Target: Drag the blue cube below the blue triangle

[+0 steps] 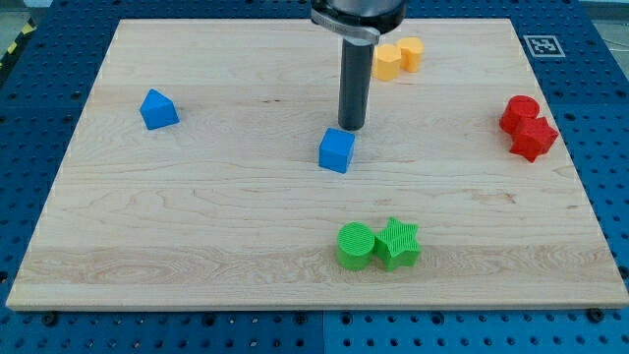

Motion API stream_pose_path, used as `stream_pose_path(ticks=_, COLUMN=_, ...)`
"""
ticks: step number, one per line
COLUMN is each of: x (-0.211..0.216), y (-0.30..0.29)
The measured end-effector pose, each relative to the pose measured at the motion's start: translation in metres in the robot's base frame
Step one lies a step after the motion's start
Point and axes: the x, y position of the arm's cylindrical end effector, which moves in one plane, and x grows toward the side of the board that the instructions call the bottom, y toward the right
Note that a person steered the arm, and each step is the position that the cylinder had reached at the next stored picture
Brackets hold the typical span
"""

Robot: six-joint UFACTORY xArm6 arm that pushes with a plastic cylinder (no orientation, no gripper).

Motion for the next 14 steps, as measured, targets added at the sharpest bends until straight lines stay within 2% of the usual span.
stream_pose_path(ticks=1, x=0.0, y=0.026)
stream_pose_path(ticks=2, x=0.029, y=0.054)
stream_pose_path(ticks=3, x=0.056, y=0.048)
stream_pose_path(ticks=4, x=0.052, y=0.026)
stream_pose_path(ticks=6, x=0.051, y=0.024)
stream_pose_path(ticks=10, x=0.043, y=-0.021)
stream_pose_path(ticks=14, x=0.043, y=-0.035)
